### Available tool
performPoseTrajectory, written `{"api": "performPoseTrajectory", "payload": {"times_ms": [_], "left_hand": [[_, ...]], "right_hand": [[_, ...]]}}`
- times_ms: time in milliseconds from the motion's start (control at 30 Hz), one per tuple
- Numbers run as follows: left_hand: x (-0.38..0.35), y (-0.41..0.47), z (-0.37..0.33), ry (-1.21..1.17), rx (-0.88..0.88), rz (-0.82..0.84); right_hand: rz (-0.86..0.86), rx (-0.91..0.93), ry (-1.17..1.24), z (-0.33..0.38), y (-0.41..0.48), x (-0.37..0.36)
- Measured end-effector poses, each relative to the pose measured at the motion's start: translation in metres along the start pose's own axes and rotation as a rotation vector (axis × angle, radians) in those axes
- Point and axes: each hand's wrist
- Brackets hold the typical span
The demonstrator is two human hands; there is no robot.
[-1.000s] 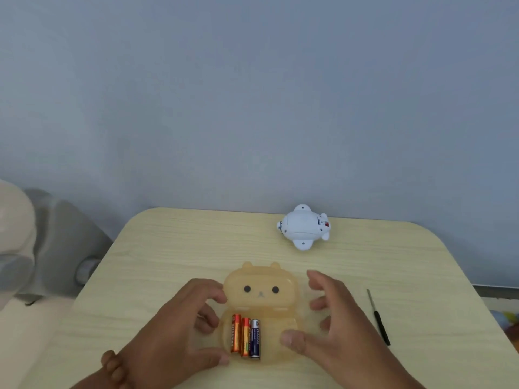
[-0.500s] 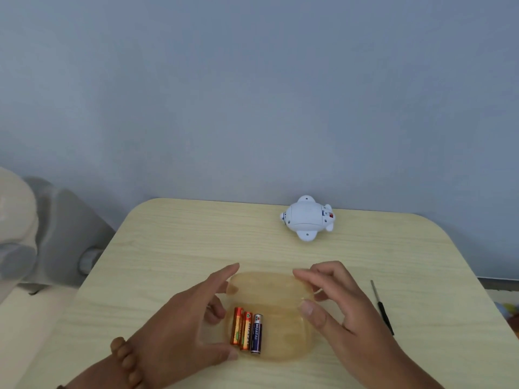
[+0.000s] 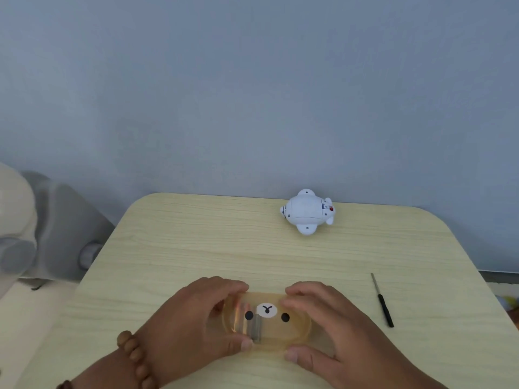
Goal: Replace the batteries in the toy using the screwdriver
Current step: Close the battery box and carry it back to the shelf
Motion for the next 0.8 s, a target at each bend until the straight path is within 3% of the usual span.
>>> {"api": "performPoseTrajectory", "payload": {"times_ms": [467,800], "left_hand": [[-0.001,0.004,0.001,-0.011,0.019,-0.004],[-0.004,0.004,-0.006,-0.018,0.058,0.012]], "right_hand": [[0.2,-0.201,-0.167,0.038,0.031,0.018],[0.237,-0.269,-0.219,0.045,0.032,0.021]]}}
Point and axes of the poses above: each hand's wrist, its own y-axis towards the middle knuckle, its own x-axis out of the back of the hand, z = x × y, and after that the axes turned 2 degrees about -z, right-handed
